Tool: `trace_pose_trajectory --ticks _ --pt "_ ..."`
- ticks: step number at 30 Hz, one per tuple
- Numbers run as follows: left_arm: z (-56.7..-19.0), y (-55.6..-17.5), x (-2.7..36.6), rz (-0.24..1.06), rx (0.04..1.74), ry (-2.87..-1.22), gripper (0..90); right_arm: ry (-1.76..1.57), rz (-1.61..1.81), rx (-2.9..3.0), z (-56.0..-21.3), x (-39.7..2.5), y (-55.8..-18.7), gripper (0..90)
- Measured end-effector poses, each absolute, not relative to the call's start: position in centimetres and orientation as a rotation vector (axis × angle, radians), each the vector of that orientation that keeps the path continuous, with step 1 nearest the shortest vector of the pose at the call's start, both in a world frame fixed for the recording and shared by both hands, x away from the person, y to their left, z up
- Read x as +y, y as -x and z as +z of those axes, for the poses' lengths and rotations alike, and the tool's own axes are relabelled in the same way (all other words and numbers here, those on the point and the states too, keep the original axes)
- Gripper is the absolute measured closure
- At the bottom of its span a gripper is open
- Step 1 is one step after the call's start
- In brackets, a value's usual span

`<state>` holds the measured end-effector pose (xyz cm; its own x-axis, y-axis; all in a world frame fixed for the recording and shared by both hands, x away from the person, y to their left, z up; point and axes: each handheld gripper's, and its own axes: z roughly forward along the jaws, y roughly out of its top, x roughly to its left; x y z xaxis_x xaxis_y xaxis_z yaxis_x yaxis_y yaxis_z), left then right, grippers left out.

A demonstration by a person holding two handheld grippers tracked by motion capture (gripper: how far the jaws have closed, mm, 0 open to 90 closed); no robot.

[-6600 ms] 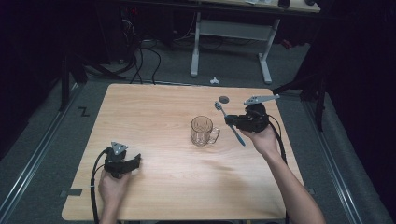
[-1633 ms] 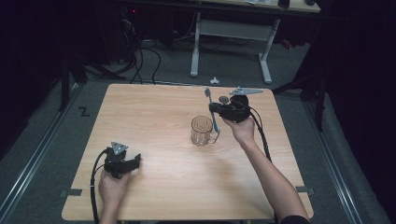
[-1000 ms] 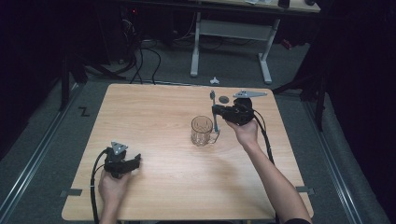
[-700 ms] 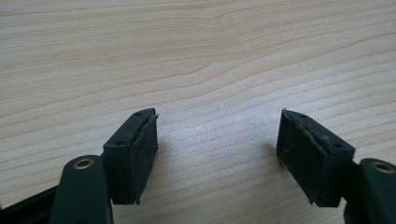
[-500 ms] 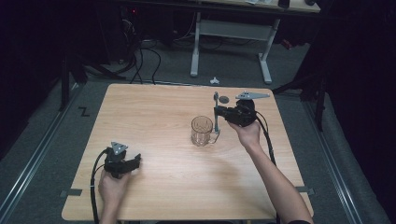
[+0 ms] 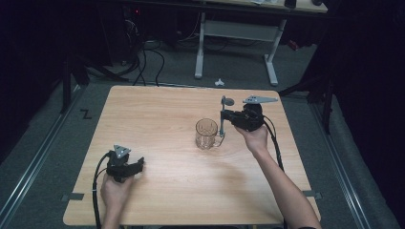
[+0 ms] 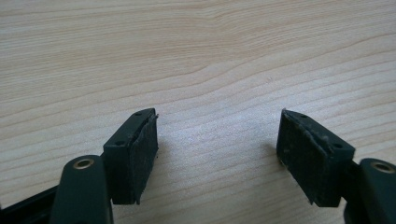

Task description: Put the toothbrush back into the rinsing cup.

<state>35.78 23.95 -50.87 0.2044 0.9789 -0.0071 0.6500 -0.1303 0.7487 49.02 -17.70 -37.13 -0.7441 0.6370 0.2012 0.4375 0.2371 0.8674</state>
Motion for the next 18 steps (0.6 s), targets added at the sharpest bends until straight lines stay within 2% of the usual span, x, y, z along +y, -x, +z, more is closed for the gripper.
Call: trace_pose_trajectory --ticks 18 --pt "-50.88 -35.78 23.95 0.674 1.514 -1.857 29.7 -1.032 1.512 2.306 -37.81 -18.32 -48.61 79.3"
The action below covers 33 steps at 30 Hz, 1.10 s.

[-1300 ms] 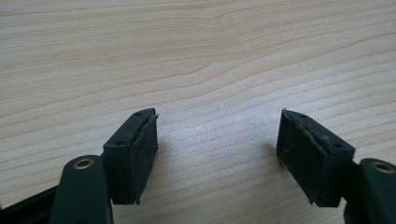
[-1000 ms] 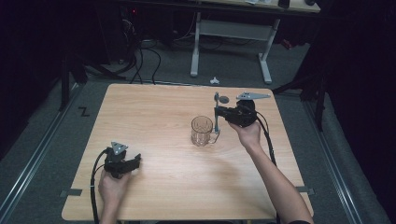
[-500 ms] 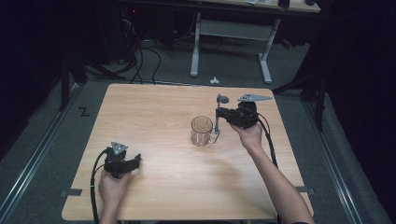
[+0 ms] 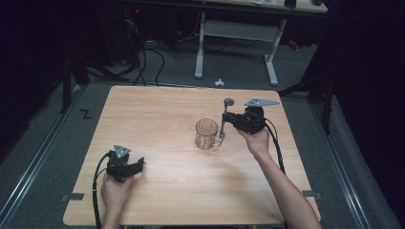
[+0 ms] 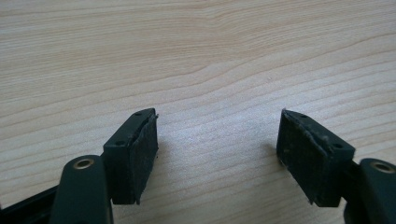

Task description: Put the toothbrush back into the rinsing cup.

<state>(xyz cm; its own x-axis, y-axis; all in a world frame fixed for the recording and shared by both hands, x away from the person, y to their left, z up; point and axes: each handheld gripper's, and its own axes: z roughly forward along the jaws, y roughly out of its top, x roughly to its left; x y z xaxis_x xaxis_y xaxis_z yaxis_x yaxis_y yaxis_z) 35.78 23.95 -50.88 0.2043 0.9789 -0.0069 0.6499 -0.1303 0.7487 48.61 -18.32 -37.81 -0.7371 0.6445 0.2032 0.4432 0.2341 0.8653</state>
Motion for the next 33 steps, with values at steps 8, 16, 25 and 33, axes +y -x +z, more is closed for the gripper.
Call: trace_pose_trajectory --ticks 8,16,25,33 --pt "-50.9 -35.8 23.9 0.674 1.514 -1.857 29.7 -1.040 1.513 2.307 -38.2 -18.6 -48.5 79.3" --pt "-50.9 -35.8 23.9 0.674 1.514 -1.857 29.7 -1.046 1.510 2.311 -38.5 -18.6 -48.4 79.4" --pt "-50.9 -35.8 23.9 0.674 1.514 -1.857 29.7 -1.065 1.503 2.317 -39.3 -18.8 -48.4 79.4" --pt "-50.9 -35.8 23.9 0.675 1.514 -1.857 29.7 -1.077 1.499 2.326 -39.9 -18.8 -48.4 79.4"
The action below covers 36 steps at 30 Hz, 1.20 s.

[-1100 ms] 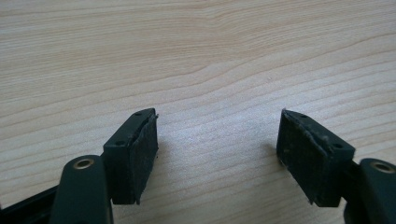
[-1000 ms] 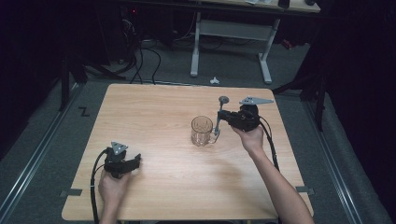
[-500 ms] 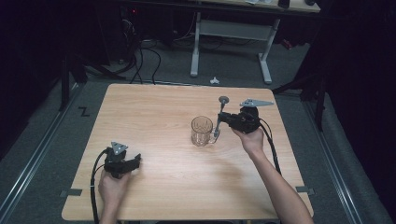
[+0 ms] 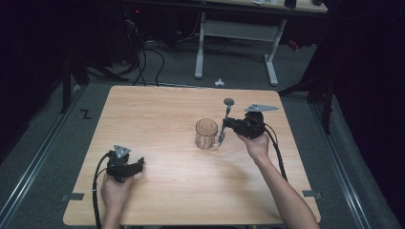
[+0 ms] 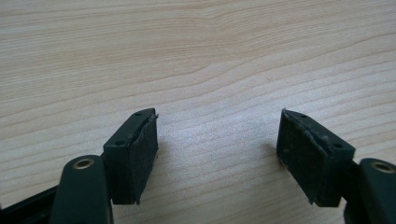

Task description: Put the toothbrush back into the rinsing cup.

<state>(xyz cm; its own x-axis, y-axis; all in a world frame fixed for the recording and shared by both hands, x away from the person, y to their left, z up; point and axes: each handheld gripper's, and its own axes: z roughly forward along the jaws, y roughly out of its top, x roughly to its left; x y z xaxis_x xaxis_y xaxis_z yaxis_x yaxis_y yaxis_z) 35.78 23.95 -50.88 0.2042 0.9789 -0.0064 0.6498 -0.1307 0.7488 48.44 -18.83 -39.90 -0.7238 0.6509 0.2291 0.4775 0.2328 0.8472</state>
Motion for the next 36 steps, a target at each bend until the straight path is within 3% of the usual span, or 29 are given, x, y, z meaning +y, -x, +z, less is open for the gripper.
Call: trace_pose_trajectory --ticks 36 --pt "-50.9 -35.8 23.9 0.674 1.514 -1.857 29.7 -1.080 1.425 2.376 -41.0 -17.8 -48.7 79.2"
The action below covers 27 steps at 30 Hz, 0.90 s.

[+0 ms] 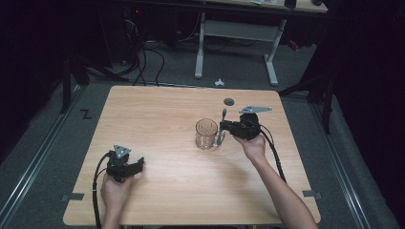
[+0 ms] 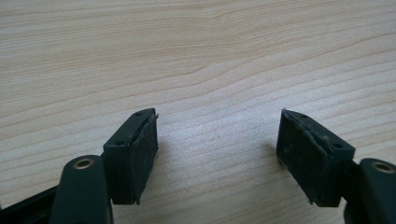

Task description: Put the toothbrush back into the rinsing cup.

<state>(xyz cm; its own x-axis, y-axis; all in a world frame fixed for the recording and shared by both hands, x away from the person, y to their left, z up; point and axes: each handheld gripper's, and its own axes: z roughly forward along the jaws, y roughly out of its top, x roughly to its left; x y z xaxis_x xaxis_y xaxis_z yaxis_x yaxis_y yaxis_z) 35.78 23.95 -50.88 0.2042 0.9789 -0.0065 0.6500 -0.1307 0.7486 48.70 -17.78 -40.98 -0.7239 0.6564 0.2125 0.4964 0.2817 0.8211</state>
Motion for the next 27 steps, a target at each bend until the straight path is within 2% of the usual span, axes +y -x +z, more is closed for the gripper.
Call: trace_pose_trajectory --ticks 27 --pt "-50.88 -35.78 23.95 0.674 1.514 -1.857 29.7 -1.086 1.396 2.402 -41.55 -17.32 -48.84 77.9"
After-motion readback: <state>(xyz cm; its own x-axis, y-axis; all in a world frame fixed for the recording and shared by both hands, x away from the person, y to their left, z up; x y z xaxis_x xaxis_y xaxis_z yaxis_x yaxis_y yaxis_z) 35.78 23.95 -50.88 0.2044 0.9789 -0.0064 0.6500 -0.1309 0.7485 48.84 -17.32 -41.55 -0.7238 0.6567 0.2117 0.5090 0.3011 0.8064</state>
